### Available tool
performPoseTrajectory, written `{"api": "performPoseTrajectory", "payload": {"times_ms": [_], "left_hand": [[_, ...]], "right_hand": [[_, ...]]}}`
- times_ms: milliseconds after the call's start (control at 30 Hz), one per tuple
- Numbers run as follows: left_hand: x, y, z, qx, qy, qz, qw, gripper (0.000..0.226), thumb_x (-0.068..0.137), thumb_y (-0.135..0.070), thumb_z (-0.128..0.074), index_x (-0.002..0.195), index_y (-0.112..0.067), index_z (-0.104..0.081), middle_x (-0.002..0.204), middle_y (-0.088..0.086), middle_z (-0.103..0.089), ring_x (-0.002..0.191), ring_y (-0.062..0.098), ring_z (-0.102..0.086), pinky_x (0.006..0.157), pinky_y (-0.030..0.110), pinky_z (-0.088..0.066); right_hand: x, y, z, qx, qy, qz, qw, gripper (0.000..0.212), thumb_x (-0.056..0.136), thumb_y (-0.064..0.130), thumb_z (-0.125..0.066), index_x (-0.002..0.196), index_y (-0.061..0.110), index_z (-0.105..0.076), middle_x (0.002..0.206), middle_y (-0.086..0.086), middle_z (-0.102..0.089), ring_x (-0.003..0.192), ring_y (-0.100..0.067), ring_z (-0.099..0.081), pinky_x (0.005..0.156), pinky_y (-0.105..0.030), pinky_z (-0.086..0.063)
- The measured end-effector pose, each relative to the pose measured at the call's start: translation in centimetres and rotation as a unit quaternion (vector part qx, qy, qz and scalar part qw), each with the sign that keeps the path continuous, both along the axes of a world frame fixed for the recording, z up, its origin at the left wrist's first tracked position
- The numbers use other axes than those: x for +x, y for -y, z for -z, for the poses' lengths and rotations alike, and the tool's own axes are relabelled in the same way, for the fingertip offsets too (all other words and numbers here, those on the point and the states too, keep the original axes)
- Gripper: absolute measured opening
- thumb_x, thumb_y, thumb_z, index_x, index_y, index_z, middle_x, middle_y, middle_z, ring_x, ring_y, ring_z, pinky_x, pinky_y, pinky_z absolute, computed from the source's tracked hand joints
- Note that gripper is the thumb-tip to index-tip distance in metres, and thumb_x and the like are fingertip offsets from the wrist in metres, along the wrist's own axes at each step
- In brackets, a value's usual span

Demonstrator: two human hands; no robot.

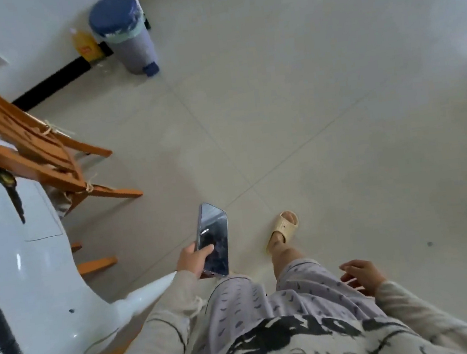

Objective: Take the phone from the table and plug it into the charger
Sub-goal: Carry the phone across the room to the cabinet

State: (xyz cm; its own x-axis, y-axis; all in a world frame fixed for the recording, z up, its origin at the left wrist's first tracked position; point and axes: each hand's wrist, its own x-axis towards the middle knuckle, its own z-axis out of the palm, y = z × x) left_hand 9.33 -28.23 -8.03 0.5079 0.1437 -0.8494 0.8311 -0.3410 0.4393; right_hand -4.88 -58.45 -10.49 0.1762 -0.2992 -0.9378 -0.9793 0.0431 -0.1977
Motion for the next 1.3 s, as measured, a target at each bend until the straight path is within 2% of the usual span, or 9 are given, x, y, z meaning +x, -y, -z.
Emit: {"api": "performPoseTrajectory", "payload": {"times_ms": [100, 267, 333, 433, 567, 767, 967, 1200, 1300], "left_hand": [[1.9, 3.4, 0.5, 0.021, -0.026, 0.004, 0.999, 0.032, 0.084, -0.002, -0.058, 0.115, 0.005, -0.06, 0.093, 0.015, -0.062, 0.071, 0.029, -0.057, 0.033, 0.019, -0.048], [5.5, 7.1, 0.7, 0.066, -0.058, 0.032, 0.996, 0.041, 0.085, -0.004, -0.058, 0.125, 0.003, -0.054, 0.123, 0.028, -0.06, 0.108, 0.047, -0.056, 0.075, 0.047, -0.055], [7.0, 8.4, 0.4, 0.082, -0.055, 0.041, 0.994, 0.039, 0.085, -0.002, -0.057, 0.124, 0.006, -0.054, 0.115, 0.024, -0.061, 0.103, 0.043, -0.057, 0.059, 0.033, -0.058], [9.8, 11.2, -0.2, 0.092, -0.048, 0.026, 0.994, 0.037, 0.087, 0.0, -0.055, 0.122, 0.011, -0.054, 0.101, 0.017, -0.053, 0.089, 0.033, -0.049, 0.022, 0.015, -0.039], [14.2, 15.0, -0.4, 0.109, -0.035, 0.045, 0.992, 0.035, 0.088, 0.0, -0.053, 0.12, 0.014, -0.054, 0.099, 0.017, -0.05, 0.077, 0.03, -0.047, 0.02, 0.012, -0.033], [22.9, 21.9, 1.0, 0.112, -0.041, 0.114, 0.986, 0.031, 0.085, -0.003, -0.058, 0.114, 0.008, -0.058, 0.119, 0.029, -0.06, 0.089, 0.034, -0.052, 0.05, 0.03, -0.049], [33.8, 30.9, 1.2, 0.098, -0.021, 0.209, 0.973, 0.033, 0.083, -0.005, -0.06, 0.114, 0.006, -0.059, 0.119, 0.032, -0.061, 0.107, 0.047, -0.059, 0.086, 0.055, -0.052], [44.4, 43.5, -0.7, 0.041, 0.007, 0.292, 0.956, 0.028, 0.084, -0.007, -0.058, 0.111, 0.003, -0.06, 0.103, 0.019, -0.061, 0.09, 0.032, -0.055, 0.081, 0.049, -0.055], [46.9, 48.3, -1.2, 0.019, 0.02, 0.316, 0.948, 0.024, 0.085, -0.008, -0.057, 0.108, 0.0, -0.061, 0.097, 0.013, -0.058, 0.086, 0.031, -0.055, 0.056, 0.034, -0.058]], "right_hand": [[3.4, 3.4, -0.1, 0.007, 0.004, 0.006, 1.0, 0.012, 0.093, 0.001, -0.04, 0.095, 0.002, -0.051, 0.061, -0.008, -0.049, 0.04, -0.015, -0.045, 0.03, -0.01, -0.033], [9.9, 9.6, -1.0, 0.011, 0.053, 0.018, 0.998, 0.029, 0.095, 0.004, -0.04, 0.117, -0.009, -0.053, 0.065, -0.006, -0.051, 0.032, -0.006, -0.053, 0.029, -0.011, -0.035], [12.2, 11.6, -1.6, 0.009, 0.083, 0.038, 0.996, 0.03, 0.094, 0.003, -0.039, 0.118, -0.011, -0.052, 0.065, -0.005, -0.052, 0.023, 0.003, -0.048, 0.029, -0.01, -0.036], [15.1, 14.3, -2.3, 0.01, 0.12, 0.063, 0.991, 0.031, 0.095, 0.001, -0.039, 0.118, -0.014, -0.051, 0.065, -0.006, -0.051, 0.022, 0.004, -0.047, 0.03, -0.008, -0.035], [17.8, 17.2, -2.5, 0.01, 0.139, 0.086, 0.987, 0.03, 0.095, 0.001, -0.038, 0.118, -0.014, -0.051, 0.065, -0.005, -0.052, 0.024, 0.005, -0.049, 0.031, -0.008, -0.036], [21.7, 21.6, -1.7, -0.003, 0.116, 0.122, 0.986, 0.029, 0.094, 0.002, -0.039, 0.116, -0.01, -0.055, 0.065, -0.003, -0.053, 0.05, -0.014, -0.048, 0.042, -0.016, -0.037], [24.9, 26.0, -1.4, -0.018, 0.049, 0.18, 0.982, 0.03, 0.094, 0.002, -0.04, 0.116, -0.01, -0.055, 0.064, -0.004, -0.053, 0.05, -0.015, -0.046, 0.041, -0.019, -0.037], [28.7, 31.1, -1.5, -0.038, 0.03, 0.266, 0.963, 0.029, 0.093, 0.001, -0.041, 0.115, -0.011, -0.056, 0.064, -0.006, -0.053, 0.051, -0.018, -0.046, 0.047, -0.023, -0.036], [30.2, 33.7, -1.4, -0.04, 0.028, 0.285, 0.957, 0.029, 0.093, 0.001, -0.041, 0.114, -0.012, -0.056, 0.065, -0.006, -0.053, 0.052, -0.018, -0.046, 0.048, -0.024, -0.036]]}}
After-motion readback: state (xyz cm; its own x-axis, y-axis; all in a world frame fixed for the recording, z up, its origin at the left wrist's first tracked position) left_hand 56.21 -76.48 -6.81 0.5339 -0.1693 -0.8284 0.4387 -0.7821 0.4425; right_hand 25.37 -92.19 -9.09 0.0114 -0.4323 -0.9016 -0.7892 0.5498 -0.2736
